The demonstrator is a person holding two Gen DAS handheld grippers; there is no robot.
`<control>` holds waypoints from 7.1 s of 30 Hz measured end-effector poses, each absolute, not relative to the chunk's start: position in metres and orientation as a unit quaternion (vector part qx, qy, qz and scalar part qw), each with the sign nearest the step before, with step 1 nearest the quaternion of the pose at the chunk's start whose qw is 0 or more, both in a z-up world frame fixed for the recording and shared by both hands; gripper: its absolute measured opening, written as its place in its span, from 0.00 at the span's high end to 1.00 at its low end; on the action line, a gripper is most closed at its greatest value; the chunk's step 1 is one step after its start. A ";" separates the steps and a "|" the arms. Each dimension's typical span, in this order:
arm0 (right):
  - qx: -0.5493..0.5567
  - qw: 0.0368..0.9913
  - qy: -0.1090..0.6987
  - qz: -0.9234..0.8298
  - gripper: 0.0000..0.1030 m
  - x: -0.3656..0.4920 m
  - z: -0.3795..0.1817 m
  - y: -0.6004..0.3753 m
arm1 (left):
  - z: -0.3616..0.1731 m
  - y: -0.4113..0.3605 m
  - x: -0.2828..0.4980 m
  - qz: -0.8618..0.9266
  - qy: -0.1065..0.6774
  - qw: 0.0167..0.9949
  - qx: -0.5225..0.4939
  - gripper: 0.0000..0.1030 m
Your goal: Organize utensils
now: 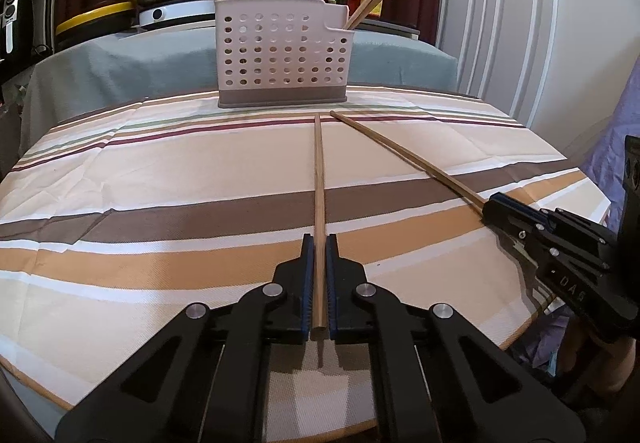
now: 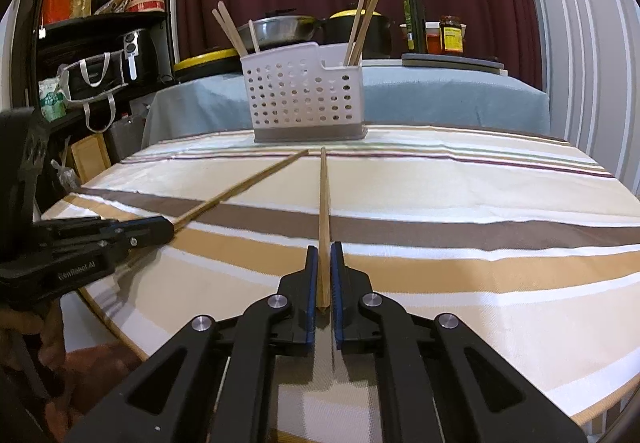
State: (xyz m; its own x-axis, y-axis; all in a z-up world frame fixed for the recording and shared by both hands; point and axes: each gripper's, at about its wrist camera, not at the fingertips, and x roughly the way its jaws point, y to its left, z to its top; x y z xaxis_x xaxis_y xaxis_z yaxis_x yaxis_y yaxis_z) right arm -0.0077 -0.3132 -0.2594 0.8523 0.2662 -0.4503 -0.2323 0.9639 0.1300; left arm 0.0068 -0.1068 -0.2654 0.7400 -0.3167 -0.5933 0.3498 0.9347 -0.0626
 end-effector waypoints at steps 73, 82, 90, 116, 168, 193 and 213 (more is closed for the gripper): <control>0.018 0.986 0.131 0.100 0.93 0.054 -0.104 -0.309 | -0.099 -0.048 0.057 -0.073 0.184 0.980 0.003 0.94; 0.000 0.988 0.118 0.094 0.93 0.059 -0.090 -0.306 | -0.081 -0.051 0.062 -0.077 0.165 0.983 0.006 0.94; -0.004 0.990 0.101 0.098 0.93 0.063 -0.074 -0.306 | -0.060 -0.058 0.067 -0.084 0.140 0.987 0.010 0.94; 0.003 0.993 0.018 0.116 0.93 0.093 -0.002 -0.303 | 0.029 -0.073 0.110 -0.122 0.052 0.991 -0.005 0.94; 0.002 0.983 0.148 0.105 0.93 0.195 -0.062 -0.286 | -0.043 -0.092 0.229 -0.106 0.085 0.991 -0.009 0.89; 0.017 0.992 0.102 0.068 0.26 0.162 -0.045 -0.294 | -0.028 -0.092 0.176 -0.071 0.039 0.996 0.039 0.09; 0.032 0.990 0.132 0.031 0.17 0.089 -0.064 -0.305 | -0.049 -0.067 0.086 -0.023 0.095 0.994 0.052 0.04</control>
